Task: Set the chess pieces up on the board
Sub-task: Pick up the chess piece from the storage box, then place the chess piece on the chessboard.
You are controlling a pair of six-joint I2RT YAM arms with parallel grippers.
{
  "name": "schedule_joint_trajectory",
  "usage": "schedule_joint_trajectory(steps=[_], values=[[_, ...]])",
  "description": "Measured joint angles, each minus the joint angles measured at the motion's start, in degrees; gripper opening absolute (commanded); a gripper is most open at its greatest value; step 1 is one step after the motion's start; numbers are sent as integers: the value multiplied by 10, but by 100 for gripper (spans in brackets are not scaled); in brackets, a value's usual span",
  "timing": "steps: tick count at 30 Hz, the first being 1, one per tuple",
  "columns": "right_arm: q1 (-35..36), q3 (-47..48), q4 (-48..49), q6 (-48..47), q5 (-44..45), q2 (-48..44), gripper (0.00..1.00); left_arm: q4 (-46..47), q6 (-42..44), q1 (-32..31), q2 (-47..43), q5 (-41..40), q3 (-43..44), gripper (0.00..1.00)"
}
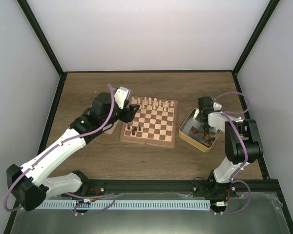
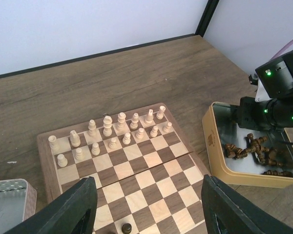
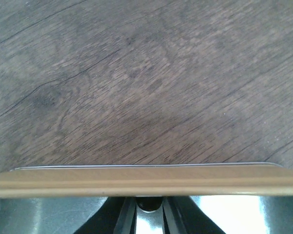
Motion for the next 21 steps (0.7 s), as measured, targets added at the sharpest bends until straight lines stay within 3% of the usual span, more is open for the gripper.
schedule_joint_trajectory(steps=[7, 13, 21], values=[[0, 0, -6, -14, -6, -21, 9, 0, 0, 0, 0, -5, 0, 61], [20, -10, -31, -17, -34, -116, 9, 1, 0, 0, 0, -16, -2, 61], [131, -8, -68, -4, -74, -201, 9, 14, -1, 0, -19, -43, -14, 61]])
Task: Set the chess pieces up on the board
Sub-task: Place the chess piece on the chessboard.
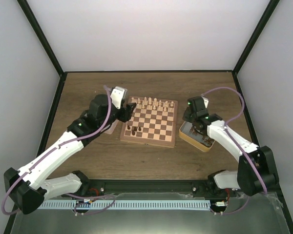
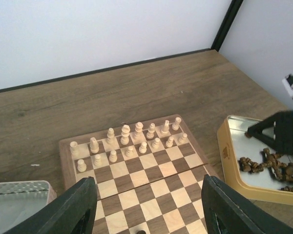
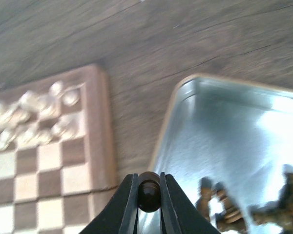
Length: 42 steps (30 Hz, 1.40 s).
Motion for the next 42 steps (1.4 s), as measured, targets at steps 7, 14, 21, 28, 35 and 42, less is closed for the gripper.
schedule_joint_trajectory(steps=[7, 14, 21, 28, 35, 42], values=[[147, 43, -14, 29, -30, 49, 9, 31, -8, 0, -42, -48, -27, 65], [258, 90, 0, 35, -67, 158, 9, 62, -14, 0, -76, -82, -49, 67], [292, 135, 10, 26, -86, 220, 9, 68, -14, 0, -81, -95, -51, 67], [295, 167, 11, 17, -88, 258, 10, 68, -14, 0, -81, -97, -52, 67], [301, 181, 3, 17, -83, 277, 14, 68, -14, 0, -81, -97, -53, 67], [301, 186, -8, 17, -74, 290, 24, 68, -14, 0, -81, -97, -54, 68]])
